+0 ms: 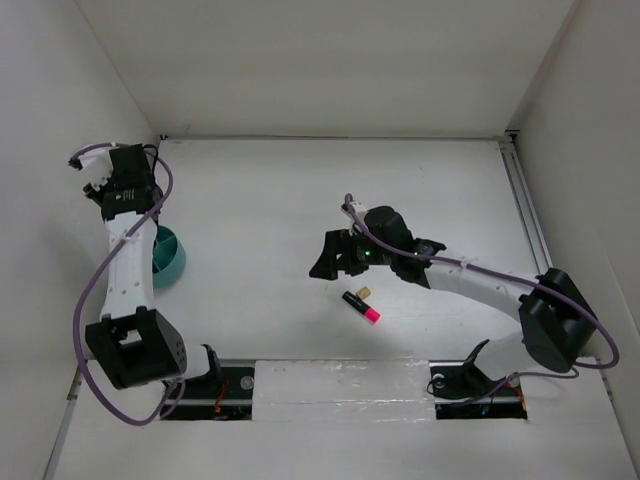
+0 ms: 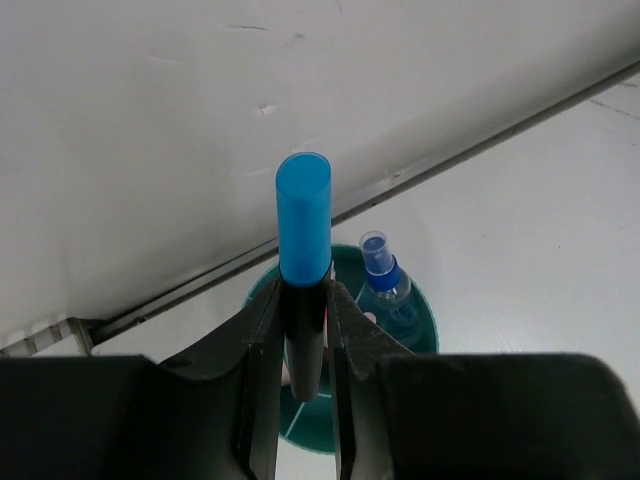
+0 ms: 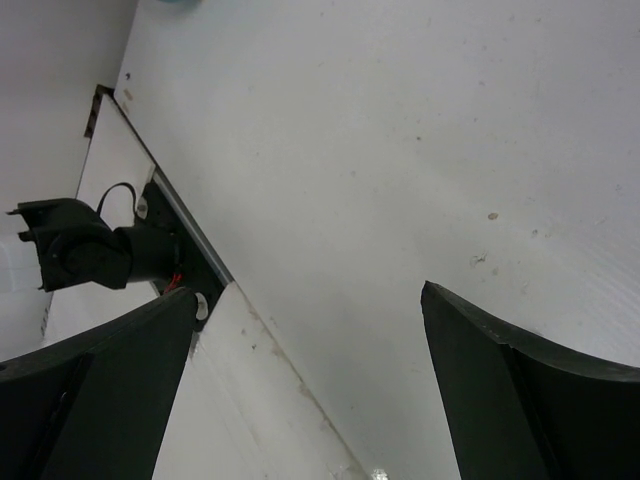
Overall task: Sort the stationery into containers
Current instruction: Place the stationery in the storage box.
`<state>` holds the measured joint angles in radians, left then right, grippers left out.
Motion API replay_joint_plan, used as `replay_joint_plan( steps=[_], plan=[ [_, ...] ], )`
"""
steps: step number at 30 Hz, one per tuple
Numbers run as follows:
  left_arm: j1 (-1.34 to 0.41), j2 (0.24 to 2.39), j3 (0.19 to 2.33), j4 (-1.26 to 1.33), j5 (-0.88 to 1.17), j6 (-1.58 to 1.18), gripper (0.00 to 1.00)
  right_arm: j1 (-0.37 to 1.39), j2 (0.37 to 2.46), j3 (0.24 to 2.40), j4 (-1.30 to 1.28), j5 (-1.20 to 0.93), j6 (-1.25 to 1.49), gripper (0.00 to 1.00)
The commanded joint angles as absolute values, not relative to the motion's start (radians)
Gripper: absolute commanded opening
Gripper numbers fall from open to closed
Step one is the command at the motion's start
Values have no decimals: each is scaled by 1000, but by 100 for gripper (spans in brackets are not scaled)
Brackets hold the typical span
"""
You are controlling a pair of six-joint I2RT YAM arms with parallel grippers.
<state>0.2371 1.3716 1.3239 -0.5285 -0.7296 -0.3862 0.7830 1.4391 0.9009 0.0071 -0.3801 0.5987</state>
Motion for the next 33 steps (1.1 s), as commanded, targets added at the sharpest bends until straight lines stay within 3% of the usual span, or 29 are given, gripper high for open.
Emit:
replay_joint_plan(
  steps=[1,8,12,16,25,27,33],
  plan=[
    [236,1233,1276,-399,-706,-301,0,791,1451,922,18,-411,575,100],
    [236,1171,1207,-384,-577,-236,0,811,1450,922,18,-429,557,100],
    [236,1103,1175,-362,-318,-155,0,811,1424,913,18,-440,548,100],
    [236,1112,1276,-478,-47,-92,0,811,1402,902,18,-459,548,100],
    [236,925,1212,-482,-103,-112,0,811,1327,864,69,-491,557,100],
    [236,887,1184,-459,-30,-123,0,811,1313,853,69,-491,557,100],
    [236,943,1149,-419,26,-158,0,793,1212,831,69,-480,566,100]
  ],
)
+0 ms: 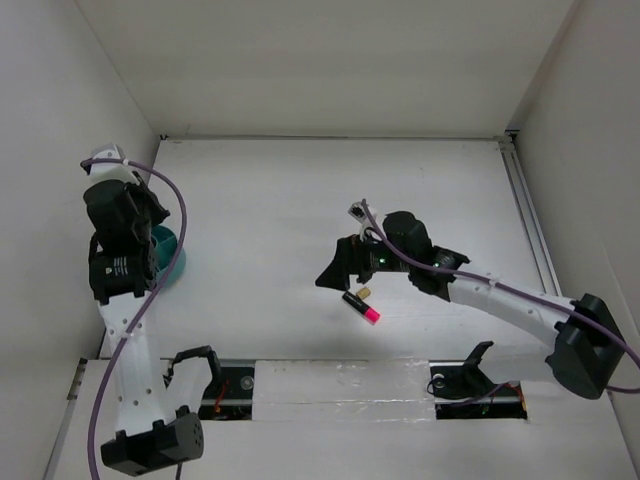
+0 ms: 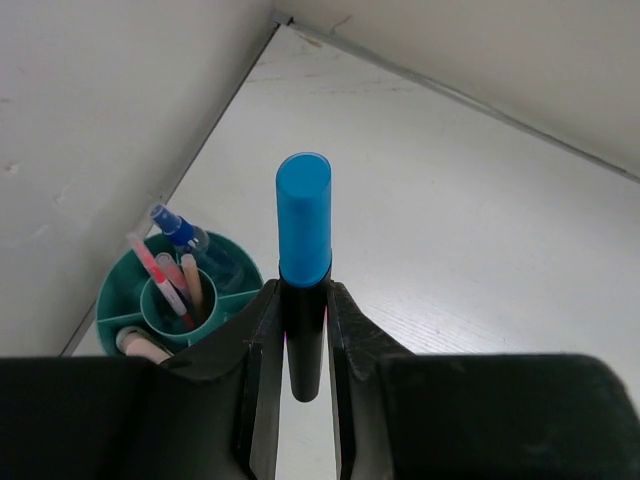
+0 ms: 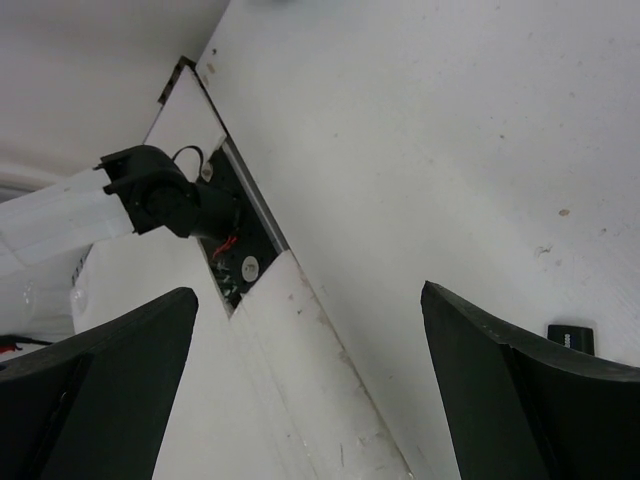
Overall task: Sort the stationery into containers
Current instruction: Place the stationery in the storage box.
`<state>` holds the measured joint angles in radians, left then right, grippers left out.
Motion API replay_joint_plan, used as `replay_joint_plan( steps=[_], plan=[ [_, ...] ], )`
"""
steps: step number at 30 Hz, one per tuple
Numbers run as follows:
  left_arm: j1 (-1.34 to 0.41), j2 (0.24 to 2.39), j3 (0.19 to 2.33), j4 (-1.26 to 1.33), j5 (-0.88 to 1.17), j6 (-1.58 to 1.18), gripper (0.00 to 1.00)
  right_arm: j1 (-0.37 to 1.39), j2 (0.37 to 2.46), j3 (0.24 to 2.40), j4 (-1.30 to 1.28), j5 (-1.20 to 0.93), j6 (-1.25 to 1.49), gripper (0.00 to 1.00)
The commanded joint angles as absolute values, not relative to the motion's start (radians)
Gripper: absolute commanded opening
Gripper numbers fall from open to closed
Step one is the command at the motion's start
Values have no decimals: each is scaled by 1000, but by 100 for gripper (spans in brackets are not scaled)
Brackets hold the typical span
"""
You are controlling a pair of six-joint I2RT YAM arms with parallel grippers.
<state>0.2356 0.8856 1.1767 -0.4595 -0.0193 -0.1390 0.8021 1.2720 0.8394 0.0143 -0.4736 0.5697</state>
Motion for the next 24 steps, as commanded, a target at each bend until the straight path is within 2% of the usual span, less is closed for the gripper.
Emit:
replay_joint_plan(
  steps=[1,5,15,17,18,22,24],
  plan=[
    [236,953,1149,-419,8,-158,0,784,1198,831,69,-480,566,100],
    [236,965,1149,-383,-83,-192,0,784,1154,821,69,-480,575,100],
    [236,1135,1299,-407,-164,-181,0,784,1134,811,51,-460,575,100],
    [236,1190,1334,-416,-112,-181,0,784,1134,811,51,-451,575,100],
    [236,1224,1365,-416,-13,-181,0,784,1134,811,51,-451,575,100],
    [236,1158,1304,-278,112,-215,0,784,1143,811,51,-451,575,100],
    [236,1149,1304,-265,112,-215,0,784,1152,811,51,-451,575,100]
  ],
)
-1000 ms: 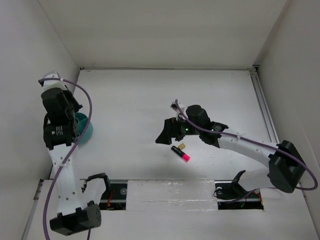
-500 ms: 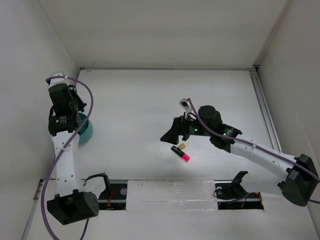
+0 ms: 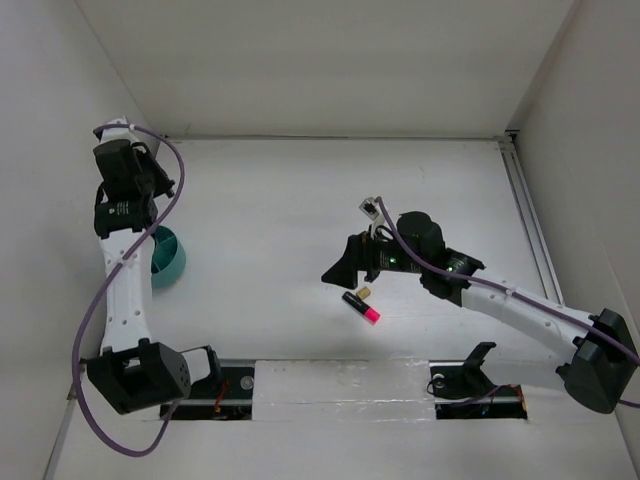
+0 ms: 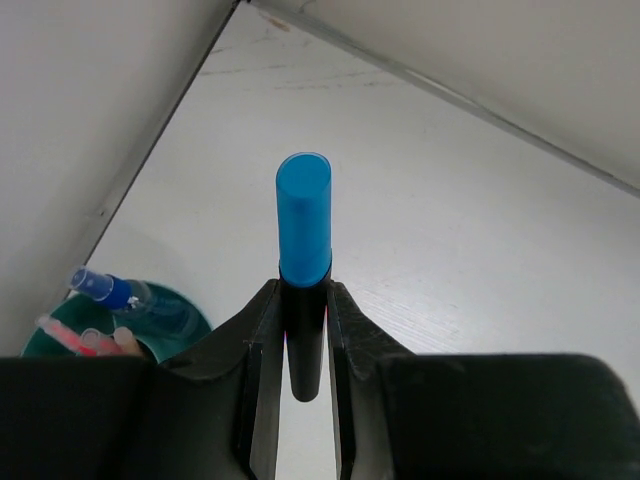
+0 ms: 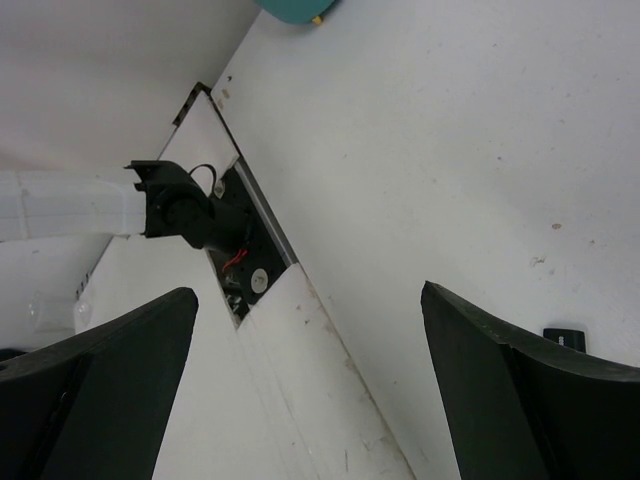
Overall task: Sort the stationery into containers
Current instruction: Place the stationery in the storage box.
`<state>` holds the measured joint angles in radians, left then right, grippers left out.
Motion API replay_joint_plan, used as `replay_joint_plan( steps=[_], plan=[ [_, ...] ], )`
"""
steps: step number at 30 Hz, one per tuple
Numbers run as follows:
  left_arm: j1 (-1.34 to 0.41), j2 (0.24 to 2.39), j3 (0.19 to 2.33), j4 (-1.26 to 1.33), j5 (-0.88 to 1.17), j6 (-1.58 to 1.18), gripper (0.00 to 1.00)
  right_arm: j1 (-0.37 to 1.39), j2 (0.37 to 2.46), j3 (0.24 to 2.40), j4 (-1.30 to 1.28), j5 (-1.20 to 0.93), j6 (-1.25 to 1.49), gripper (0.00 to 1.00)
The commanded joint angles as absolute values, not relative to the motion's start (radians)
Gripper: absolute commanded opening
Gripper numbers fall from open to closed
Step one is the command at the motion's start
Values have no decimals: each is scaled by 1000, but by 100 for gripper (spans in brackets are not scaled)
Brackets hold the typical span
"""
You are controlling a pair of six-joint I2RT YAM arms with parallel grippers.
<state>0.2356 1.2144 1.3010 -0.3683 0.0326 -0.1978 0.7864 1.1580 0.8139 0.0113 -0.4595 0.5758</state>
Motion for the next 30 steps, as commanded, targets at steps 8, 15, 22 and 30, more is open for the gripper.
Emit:
replay_joint_plan(
  steps=[8,15,22,30],
  plan=[
    [236,1068,1131,-210,219,-160,0,784,1161,811,51,-440,575,100],
    [129,1123,1089,-210,192,-160,0,775,1161,811,51,-411,575,100],
    [435,1102,1100,-264,209,-156,0,775,1152,811,51,-411,575,100],
    [715,1074,1102,-221,244,-253,0,775,1120,802,51,-422,566,100]
  ],
)
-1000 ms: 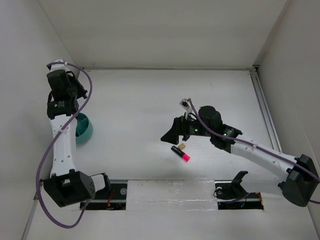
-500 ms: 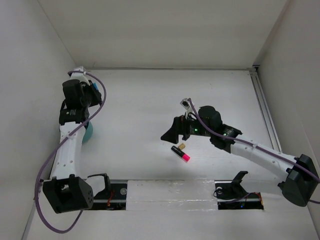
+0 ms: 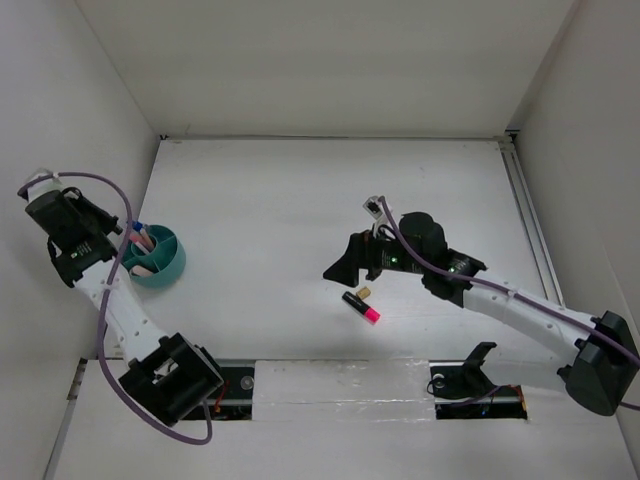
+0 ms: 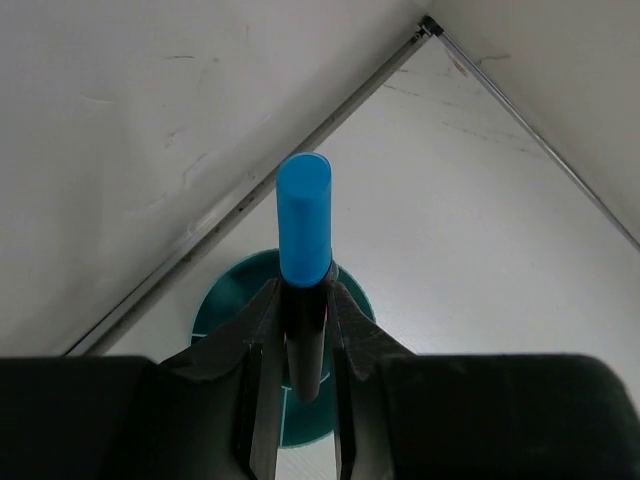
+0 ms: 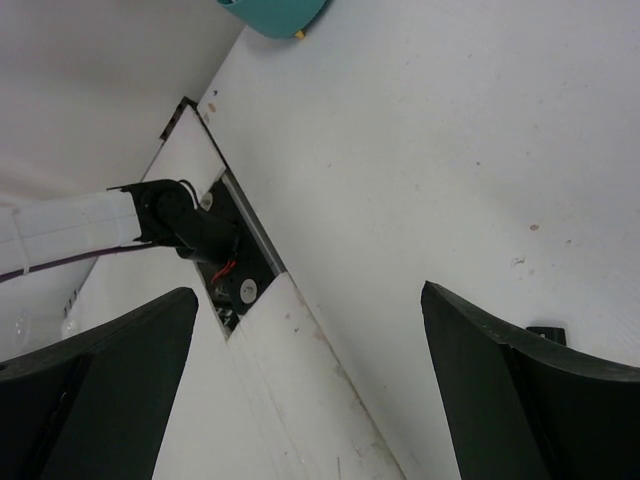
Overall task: Sort the stationery into containers
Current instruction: Place the stationery in the storage box.
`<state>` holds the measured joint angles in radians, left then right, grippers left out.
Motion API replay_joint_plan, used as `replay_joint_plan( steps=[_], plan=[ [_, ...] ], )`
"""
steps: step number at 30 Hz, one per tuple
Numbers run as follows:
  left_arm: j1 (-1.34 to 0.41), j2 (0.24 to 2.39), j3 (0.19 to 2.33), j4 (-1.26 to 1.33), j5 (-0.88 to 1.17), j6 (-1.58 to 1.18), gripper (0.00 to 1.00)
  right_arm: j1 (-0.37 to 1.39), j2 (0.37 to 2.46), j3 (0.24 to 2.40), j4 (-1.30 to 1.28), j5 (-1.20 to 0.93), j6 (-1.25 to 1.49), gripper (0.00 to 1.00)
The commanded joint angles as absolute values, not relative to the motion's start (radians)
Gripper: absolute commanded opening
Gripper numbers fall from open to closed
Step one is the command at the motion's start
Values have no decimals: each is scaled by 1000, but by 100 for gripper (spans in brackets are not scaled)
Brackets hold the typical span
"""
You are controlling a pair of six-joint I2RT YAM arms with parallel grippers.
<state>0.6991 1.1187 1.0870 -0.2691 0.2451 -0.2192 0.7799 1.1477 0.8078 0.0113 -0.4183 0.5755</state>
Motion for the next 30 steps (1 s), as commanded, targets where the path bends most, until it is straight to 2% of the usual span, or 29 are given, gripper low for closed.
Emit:
replay_joint_plan(
  steps=[1,6,12,17,24,30],
  plan=[
    [715,1074,1101,-221,223,-239,0,775,1120,802,51,-434,566,100],
    [715,1091,1066,-209,106,-143,0,784,1111,802,51,-445,566,100],
    [715,1158,1048,-178,144,-86,0,804,1091,802,51,-445,566,100],
    [615,1228,1094,-222,51,0,0,804,1091,802,51,-445,566,100],
    [615,1302,1114,-232,15,11,0,813,1082,802,51,-425,566,100],
    [615,1281,1114,-224,-6,0,0,813,1072,793,51,-414,566,100]
  ],
)
